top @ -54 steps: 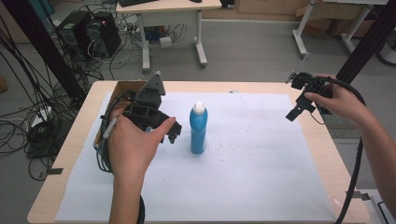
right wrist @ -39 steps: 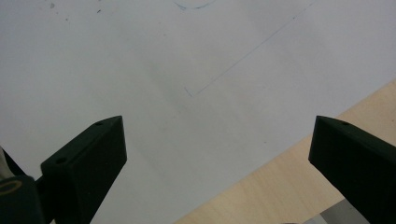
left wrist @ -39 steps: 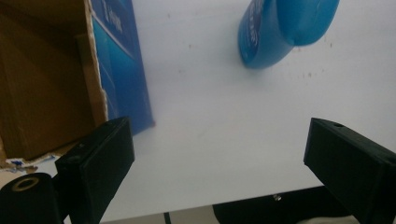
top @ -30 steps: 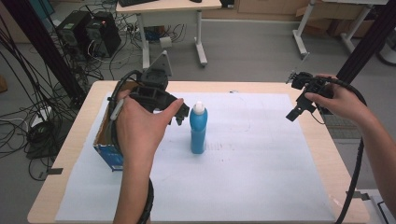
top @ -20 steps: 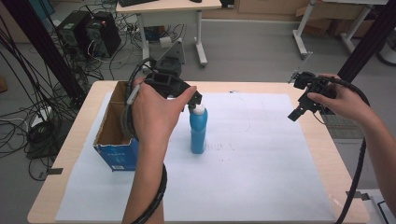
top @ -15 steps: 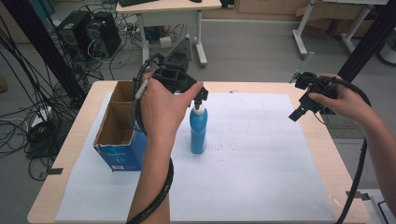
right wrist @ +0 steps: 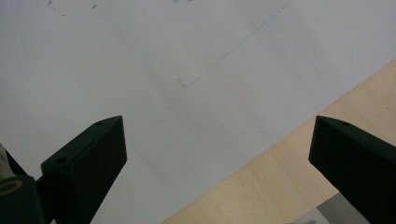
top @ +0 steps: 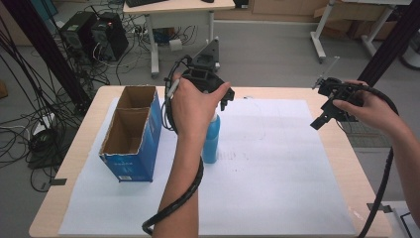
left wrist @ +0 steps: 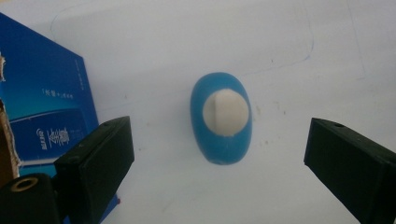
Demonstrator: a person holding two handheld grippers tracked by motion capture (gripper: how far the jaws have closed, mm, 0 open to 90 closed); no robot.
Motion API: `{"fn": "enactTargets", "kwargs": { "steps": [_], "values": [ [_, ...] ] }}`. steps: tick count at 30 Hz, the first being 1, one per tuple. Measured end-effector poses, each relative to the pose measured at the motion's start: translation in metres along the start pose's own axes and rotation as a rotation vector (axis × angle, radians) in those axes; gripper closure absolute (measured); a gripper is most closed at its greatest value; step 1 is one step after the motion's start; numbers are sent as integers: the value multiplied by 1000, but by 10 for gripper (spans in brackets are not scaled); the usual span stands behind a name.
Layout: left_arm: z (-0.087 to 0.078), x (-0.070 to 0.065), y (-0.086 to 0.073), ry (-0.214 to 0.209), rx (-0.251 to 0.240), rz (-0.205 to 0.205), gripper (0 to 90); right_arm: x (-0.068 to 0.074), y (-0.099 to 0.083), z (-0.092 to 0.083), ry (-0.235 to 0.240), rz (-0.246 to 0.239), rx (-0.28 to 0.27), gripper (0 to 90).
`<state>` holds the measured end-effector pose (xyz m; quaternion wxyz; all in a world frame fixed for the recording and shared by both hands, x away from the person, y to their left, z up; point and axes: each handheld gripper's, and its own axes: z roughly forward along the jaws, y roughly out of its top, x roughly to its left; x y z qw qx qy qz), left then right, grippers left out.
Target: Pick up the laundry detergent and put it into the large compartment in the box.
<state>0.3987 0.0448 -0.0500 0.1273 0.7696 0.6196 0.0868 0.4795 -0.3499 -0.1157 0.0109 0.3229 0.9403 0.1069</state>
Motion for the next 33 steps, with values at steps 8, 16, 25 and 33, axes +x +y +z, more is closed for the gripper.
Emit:
{"fn": "enactTargets", "kwargs": {
  "steps": [8,16,25,33],
  "values": [
    [18,-13,14,30,21,-13,89,-2,-2,1,-7,-2,7,43],
    [32,-11,21,13,44,-23,88,0,-3,0,-10,-9,7,43],
    [55,-7,26,-21,74,-40,88,1,-2,3,0,-20,9,43],
    [70,-5,27,-29,100,-59,95,4,-2,3,-1,-29,6,43]
  ]
}}
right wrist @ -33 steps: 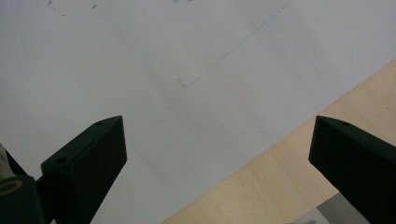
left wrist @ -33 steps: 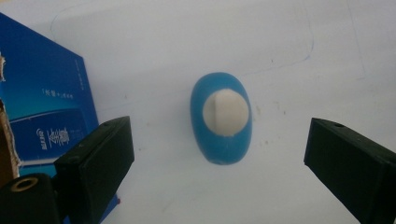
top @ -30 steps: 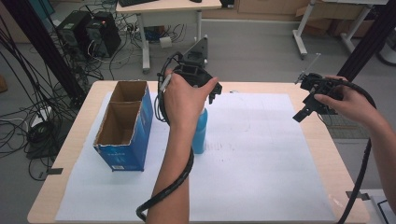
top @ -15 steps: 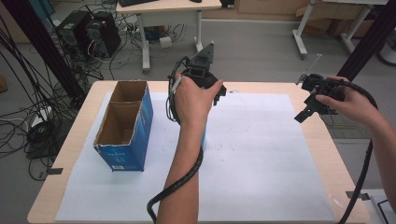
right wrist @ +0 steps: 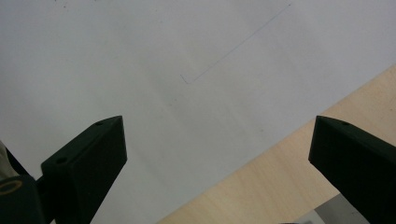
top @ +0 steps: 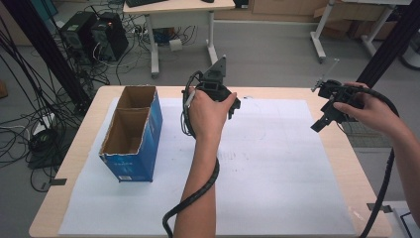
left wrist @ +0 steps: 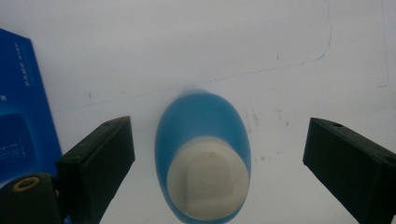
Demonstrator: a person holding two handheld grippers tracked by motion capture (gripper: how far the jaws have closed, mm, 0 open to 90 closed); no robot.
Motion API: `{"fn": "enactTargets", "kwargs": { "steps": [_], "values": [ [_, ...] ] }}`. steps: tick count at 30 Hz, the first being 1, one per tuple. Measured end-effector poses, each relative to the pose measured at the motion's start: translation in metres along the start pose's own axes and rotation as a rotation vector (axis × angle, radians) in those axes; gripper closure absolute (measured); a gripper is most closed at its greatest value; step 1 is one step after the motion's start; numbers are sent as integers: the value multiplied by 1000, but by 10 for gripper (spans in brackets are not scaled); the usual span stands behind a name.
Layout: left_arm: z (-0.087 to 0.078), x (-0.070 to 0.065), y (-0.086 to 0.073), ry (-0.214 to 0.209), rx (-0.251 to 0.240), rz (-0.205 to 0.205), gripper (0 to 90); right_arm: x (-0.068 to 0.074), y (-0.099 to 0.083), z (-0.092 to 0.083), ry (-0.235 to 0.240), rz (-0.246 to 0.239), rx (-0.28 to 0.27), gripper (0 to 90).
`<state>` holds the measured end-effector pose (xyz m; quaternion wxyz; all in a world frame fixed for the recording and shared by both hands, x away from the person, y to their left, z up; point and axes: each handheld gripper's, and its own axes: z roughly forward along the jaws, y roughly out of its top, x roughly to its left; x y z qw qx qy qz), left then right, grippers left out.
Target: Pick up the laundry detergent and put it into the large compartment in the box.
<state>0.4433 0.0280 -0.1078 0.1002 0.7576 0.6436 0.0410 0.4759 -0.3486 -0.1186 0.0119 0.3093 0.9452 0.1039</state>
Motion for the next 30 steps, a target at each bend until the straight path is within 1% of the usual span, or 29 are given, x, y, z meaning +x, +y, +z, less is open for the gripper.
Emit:
{"fn": "enactTargets", "kwargs": {
  "steps": [5,7,9,11,12,18,19,23,26,28,30],
  "values": [
    [9,1,1,0,20,-7,105,0,1,1,1,1,5,43],
    [12,-2,-1,20,21,-12,113,0,1,1,1,3,6,43],
    [13,-1,-2,13,20,-15,113,1,0,1,-1,0,2,43],
    [14,-2,-1,25,26,-17,120,1,-1,0,-6,3,-6,43],
    [16,0,-1,15,28,-22,121,1,-1,0,-7,3,-9,43],
    [19,-1,-1,23,37,-18,129,2,0,0,-7,-1,-8,43],
    [21,-1,-1,18,42,-13,149,2,1,1,-6,-1,-6,43],
    [23,-3,-3,30,42,-8,226,3,1,1,-6,-1,-8,43],
    [24,-4,-3,44,44,-12,235,3,1,0,-8,2,-10,43],
    [25,-5,-4,47,41,-14,282,4,0,-1,-10,0,-10,43],
    [25,-5,-4,47,41,-13,290,4,0,-1,-9,1,-9,44]
  ]
}}
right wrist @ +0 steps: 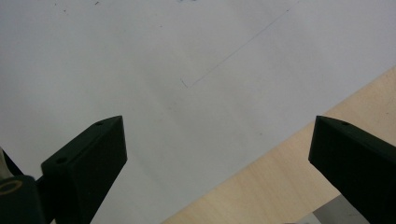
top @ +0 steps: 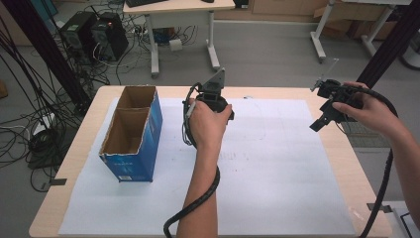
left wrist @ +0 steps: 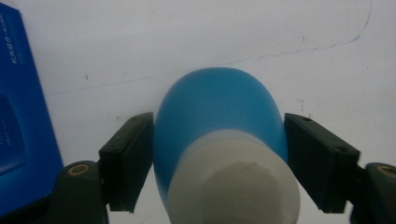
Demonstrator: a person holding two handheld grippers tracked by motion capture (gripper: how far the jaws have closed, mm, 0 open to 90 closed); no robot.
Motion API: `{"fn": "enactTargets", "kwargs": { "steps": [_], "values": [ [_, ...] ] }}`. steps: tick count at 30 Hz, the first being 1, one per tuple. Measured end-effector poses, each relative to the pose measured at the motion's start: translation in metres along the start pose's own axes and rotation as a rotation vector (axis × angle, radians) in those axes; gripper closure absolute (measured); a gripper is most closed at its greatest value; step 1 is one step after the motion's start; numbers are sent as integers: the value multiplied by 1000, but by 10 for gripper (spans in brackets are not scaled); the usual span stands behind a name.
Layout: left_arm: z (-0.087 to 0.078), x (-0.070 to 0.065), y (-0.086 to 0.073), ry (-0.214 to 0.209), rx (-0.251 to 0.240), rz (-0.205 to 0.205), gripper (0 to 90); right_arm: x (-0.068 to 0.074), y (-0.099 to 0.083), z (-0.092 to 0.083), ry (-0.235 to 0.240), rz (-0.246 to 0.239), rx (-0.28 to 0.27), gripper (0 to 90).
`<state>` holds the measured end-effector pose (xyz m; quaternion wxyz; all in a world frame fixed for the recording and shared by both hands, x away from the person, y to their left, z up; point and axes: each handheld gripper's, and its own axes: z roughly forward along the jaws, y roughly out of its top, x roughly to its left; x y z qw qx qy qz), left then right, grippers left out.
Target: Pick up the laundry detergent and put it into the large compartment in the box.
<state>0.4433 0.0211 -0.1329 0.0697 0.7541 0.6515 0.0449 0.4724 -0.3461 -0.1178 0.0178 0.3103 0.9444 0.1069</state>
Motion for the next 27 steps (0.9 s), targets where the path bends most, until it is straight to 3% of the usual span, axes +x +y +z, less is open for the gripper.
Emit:
{"fn": "enactTargets", "kwargs": {
  "steps": [6,16,27],
  "values": [
    [1,-4,-1,16,-4,-4,367,0,-2,-1,-4,-1,-4,44],
    [1,-5,-6,24,-27,-3,374,1,-2,-2,-3,0,-7,44],
    [0,-1,-15,11,-65,28,377,3,2,0,-4,-1,4,44]
  ]
}}
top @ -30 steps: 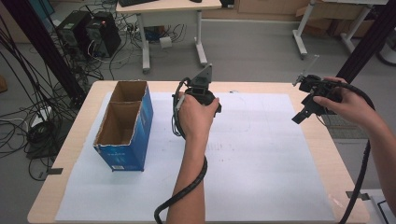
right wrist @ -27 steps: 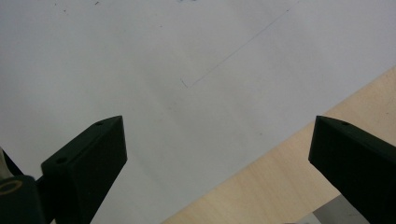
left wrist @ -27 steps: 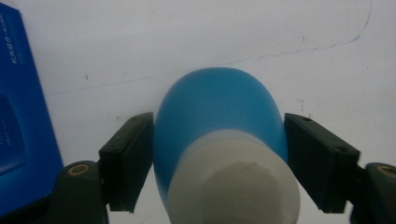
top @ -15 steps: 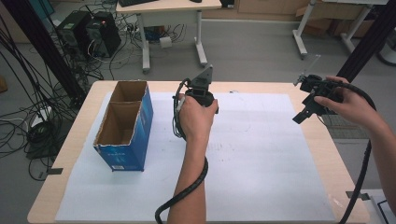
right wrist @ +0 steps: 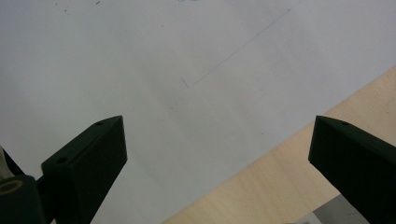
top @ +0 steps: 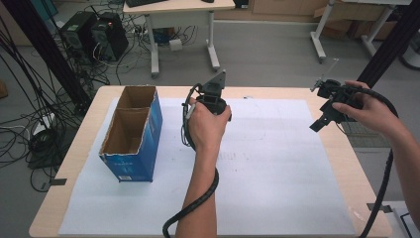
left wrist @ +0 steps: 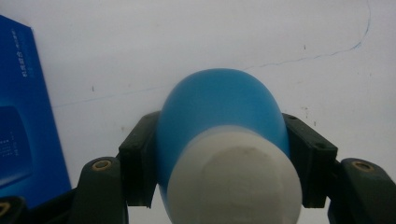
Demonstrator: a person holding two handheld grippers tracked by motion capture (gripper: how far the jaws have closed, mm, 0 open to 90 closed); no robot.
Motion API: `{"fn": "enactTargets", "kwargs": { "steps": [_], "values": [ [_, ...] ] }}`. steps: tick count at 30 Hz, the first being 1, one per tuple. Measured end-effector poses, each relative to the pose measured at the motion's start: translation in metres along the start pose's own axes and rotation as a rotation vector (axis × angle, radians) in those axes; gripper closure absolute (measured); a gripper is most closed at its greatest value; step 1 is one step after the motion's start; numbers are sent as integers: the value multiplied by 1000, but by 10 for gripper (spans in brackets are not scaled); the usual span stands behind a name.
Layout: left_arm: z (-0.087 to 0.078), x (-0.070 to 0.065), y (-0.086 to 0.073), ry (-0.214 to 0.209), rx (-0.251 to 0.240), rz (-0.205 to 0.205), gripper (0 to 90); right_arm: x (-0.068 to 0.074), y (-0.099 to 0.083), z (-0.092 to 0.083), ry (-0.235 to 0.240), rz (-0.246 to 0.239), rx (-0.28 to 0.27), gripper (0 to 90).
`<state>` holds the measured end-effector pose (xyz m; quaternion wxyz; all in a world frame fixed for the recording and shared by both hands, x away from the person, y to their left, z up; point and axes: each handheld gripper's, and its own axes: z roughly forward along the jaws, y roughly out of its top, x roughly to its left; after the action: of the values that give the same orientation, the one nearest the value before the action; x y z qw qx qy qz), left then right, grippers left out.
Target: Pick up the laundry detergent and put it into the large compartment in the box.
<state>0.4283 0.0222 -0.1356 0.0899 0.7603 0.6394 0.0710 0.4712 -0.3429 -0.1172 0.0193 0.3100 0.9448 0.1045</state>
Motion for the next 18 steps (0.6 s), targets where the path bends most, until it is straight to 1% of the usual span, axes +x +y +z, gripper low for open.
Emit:
{"fn": "enactTargets", "kwargs": {
  "steps": [2,3,5,7,9,10,11,12,13,14,15,16,17,18],
  "values": [
    [0,0,0,0,2,0,378,1,0,0,-1,-1,-1,45],
    [-3,-2,0,9,4,6,378,1,1,0,-2,1,-2,44],
    [-4,-3,0,15,0,6,378,1,1,0,-3,-1,-1,44],
    [-10,-4,0,29,-6,3,378,2,2,-1,-3,-3,-1,44],
    [-19,-4,0,42,-11,5,378,3,2,-2,-4,-4,-3,44],
    [-28,-3,-1,48,-15,11,378,4,3,-2,-3,-3,-4,44],
    [-28,-3,-1,48,-15,11,378,4,3,-2,-3,-3,-4,44],
    [-37,-2,-3,47,-26,13,378,5,4,-2,-4,-5,-2,44],
    [-37,-2,-3,47,-26,13,378,5,4,-2,-4,-5,-2,44],
    [-47,1,-5,41,-36,11,378,6,5,-1,-2,-8,-3,44],
    [-52,2,-6,38,-40,13,378,7,6,-1,-1,-8,0,44],
    [-52,2,-6,38,-40,13,378,7,6,-1,-1,-8,0,44],
    [-58,3,-7,37,-42,13,378,8,8,-2,-2,-9,2,44],
    [-68,5,-7,34,-44,21,378,8,8,-2,-1,-10,0,44]
  ]
}}
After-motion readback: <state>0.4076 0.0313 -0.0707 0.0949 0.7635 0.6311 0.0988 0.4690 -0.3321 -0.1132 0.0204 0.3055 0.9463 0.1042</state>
